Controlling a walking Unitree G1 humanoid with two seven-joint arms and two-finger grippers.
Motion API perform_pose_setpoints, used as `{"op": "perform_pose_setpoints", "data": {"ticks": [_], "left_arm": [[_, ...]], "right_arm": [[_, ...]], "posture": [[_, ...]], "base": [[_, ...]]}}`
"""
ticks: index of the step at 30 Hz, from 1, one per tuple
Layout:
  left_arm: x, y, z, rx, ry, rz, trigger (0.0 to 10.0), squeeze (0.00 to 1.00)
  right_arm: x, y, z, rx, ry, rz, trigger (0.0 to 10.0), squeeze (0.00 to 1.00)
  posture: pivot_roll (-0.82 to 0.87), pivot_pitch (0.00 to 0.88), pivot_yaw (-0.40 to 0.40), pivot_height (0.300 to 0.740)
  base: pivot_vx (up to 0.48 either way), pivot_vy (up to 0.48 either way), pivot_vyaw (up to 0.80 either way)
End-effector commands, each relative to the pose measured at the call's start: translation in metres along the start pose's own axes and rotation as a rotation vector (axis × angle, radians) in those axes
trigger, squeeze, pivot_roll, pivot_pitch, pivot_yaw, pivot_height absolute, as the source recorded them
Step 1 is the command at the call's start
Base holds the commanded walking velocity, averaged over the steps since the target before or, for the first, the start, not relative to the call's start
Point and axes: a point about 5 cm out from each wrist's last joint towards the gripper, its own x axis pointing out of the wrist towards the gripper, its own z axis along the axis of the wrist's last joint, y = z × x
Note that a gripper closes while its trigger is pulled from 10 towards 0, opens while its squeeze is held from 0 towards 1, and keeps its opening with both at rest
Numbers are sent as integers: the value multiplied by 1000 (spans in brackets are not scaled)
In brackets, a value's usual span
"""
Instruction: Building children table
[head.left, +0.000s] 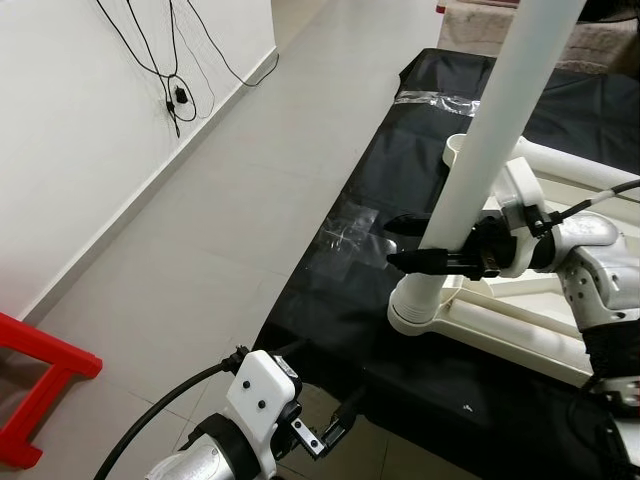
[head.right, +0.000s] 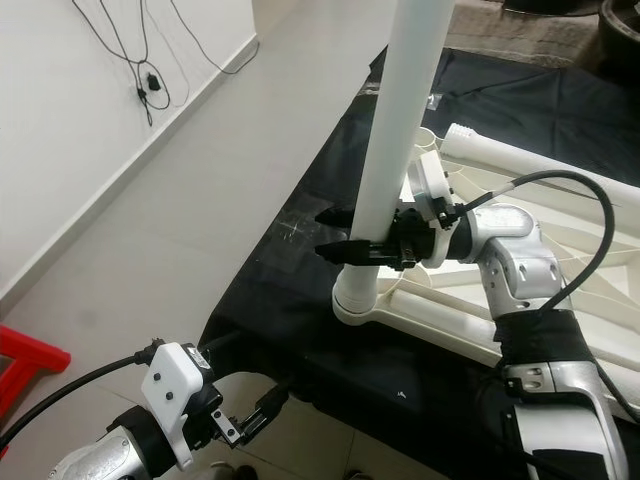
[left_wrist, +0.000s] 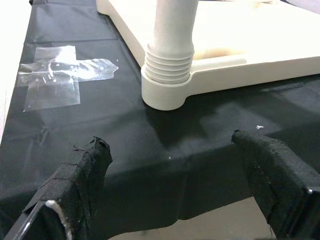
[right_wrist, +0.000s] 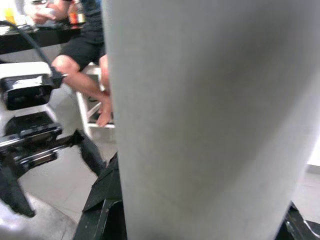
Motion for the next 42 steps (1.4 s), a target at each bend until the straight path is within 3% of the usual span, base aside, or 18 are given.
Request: {"op": "perform_pose_setpoints", "data": {"ticks": [1, 10, 16, 19, 21, 28, 33, 35, 36, 37, 38, 39, 41, 42], "left_arm": [[-2, -1, -7, -2, 33, -3, 10000, 0], [-1, -2, -7, -4, 33, -8, 10000, 0], [-1, -2, -7, -3, 31, -8, 10000, 0], [0, -1, -7, -4, 31, -7, 10000, 0], [0, -1, -7, -4, 30, -6, 10000, 0], [1, 0, -7, -4, 27, -7, 10000, 0], [2, 0, -7, -6, 25, -5, 10000, 0], [2, 0, -7, -6, 25, -5, 10000, 0], [2, 0, -7, -5, 24, -5, 10000, 0], [2, 0, -7, -3, 22, -6, 10000, 0], [2, 0, -7, -3, 22, -6, 10000, 0], [3, 0, -7, -3, 22, -6, 10000, 0], [3, 0, -7, -3, 22, -6, 10000, 0], [3, 0, -7, -2, 21, -7, 10000, 0]], "right_arm": [[2, 5, -23, 77, 46, -15, 10000, 0], [2, 9, -33, 113, 32, -114, 10000, 0], [12, 13, -38, 110, 27, -190, 10000, 0], [21, 14, -42, 115, 56, -266, 10000, 0], [25, 9, -49, 123, 104, -384, 10000, 0], [31, 6, -55, 140, 110, -550, 10000, 0], [39, 2, -57, 184, 134, -752, 10000, 0], [39, 2, -57, 184, 134, -752, 10000, 0], [39, -1, -59, 187, 174, -849, 10000, 0], [38, -5, -64, 219, 235, -1031, 10000, 0], [38, -5, -64, 219, 235, -1031, 10000, 0], [38, -8, -64, 246, 227, -1140, 10000, 0], [38, -8, -64, 246, 227, -1140, 10000, 0], [38, -11, -59, 264, 196, -1282, 10000, 0]], "posture": [[165, 225, 22, 740], [163, 219, 24, 740], [159, 223, 23, 740], [157, 225, 27, 740], [155, 226, 26, 740], [154, 229, 25, 740], [144, 233, 25, 740], [144, 233, 25, 740], [144, 233, 27, 740], [143, 234, 26, 740], [143, 234, 26, 740], [146, 233, 25, 740], [146, 233, 25, 740], [147, 233, 26, 740]], "base": [[0, 0, 0], [0, 0, 0], [0, 0, 0], [0, 0, 0], [0, 0, 0], [0, 0, 0], [0, 0, 0], [0, 0, 0], [0, 0, 0], [0, 0, 0], [0, 0, 0], [0, 0, 0], [0, 0, 0], [0, 0, 0]]}}
